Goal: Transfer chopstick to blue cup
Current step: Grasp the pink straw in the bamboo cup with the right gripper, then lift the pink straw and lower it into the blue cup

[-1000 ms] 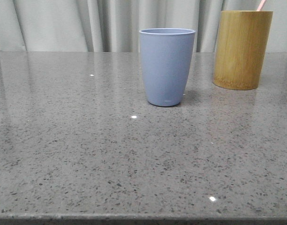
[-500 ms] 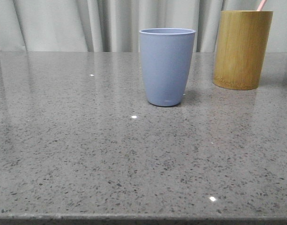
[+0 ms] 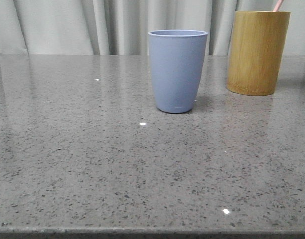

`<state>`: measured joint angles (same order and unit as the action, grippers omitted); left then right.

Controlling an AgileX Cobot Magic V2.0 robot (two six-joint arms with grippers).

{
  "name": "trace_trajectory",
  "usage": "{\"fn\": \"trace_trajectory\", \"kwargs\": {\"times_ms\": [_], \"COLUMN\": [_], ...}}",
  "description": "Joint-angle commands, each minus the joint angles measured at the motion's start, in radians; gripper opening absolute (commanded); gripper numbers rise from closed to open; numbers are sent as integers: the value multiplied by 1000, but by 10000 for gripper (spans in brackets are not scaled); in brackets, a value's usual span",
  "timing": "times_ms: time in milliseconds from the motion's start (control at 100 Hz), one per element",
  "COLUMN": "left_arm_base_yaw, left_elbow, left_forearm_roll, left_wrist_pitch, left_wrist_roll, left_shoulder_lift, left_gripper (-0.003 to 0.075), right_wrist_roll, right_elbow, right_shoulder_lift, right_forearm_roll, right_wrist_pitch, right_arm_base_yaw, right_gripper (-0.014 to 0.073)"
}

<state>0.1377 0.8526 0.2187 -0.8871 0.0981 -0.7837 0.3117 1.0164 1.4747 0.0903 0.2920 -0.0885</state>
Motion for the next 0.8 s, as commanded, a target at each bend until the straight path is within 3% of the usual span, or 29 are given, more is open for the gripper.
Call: {"fn": "trace_trajectory", "kwargs": {"times_ms": [0,240,380,520,790], "left_arm_base_yaw": [-2,-2,-2,-2,-2], "left_elbow": [25,25,25,25,25], "left_forearm_roll": [16,16,16,16,16], "left_wrist_pitch": [68,68,68,68,68], "left_wrist_roll": [-8,-8,-8,-8,-8], "left_shoulder_lift": [6,6,6,6,6], "left_gripper": [629,629,629,629,629], "right_wrist_roll": [14,19,19,18,18], "right_elbow": [35,35,35,35,47], "right_shoulder_lift": [-31,-31,-35,-59,-173], "right_forearm_roll": [-3,-3,-3,-4,-55], "right_wrist_pitch": [93,92,96,101,111], "right_arm_base_yaw": [-2,-2,-2,-2,-2], "right_gripper": [370,92,-21,-66,-67]}}
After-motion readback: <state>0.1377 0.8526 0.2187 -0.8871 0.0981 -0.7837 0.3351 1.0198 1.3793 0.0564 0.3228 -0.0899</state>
